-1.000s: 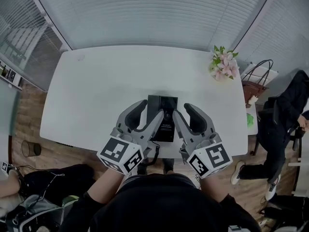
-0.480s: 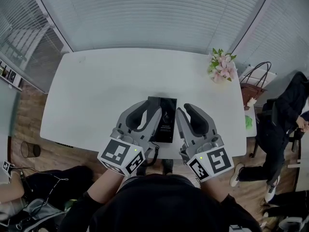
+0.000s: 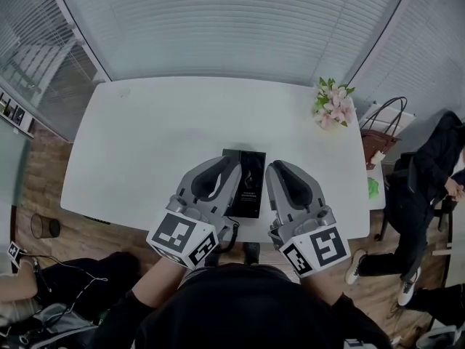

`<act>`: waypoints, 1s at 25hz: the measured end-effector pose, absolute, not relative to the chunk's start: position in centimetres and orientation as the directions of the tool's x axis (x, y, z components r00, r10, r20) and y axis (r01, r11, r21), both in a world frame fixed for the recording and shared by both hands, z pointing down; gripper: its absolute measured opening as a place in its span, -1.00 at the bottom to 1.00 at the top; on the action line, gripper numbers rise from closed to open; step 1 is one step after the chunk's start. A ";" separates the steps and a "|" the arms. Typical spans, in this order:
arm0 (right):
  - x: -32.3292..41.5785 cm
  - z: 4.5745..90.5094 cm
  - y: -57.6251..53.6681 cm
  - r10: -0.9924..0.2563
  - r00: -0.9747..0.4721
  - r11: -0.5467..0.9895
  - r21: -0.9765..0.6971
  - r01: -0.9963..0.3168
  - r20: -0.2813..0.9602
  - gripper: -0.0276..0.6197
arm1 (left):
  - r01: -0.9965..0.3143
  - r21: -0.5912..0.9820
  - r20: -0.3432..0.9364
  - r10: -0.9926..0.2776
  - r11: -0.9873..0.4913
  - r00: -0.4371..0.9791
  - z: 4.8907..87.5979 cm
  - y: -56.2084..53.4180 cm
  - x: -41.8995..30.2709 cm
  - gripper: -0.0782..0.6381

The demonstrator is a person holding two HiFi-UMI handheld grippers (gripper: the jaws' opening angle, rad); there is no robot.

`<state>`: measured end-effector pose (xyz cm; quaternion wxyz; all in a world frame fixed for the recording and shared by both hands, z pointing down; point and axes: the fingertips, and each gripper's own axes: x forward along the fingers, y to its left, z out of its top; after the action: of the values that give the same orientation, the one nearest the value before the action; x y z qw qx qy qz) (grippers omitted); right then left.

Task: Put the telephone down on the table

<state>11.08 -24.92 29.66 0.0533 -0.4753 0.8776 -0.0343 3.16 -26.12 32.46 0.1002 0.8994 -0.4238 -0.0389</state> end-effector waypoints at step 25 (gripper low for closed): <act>10.9 28.9 -24.7 -0.847 -0.524 0.530 -0.073 -0.845 -0.084 -0.90 | -0.751 0.207 -0.011 -0.769 -0.627 0.639 31.8 -25.9 3.1 -0.72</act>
<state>10.88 -24.68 28.85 0.0543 -0.4846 0.8730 -0.0116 3.08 -25.87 31.81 0.0919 0.9007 -0.4217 -0.0494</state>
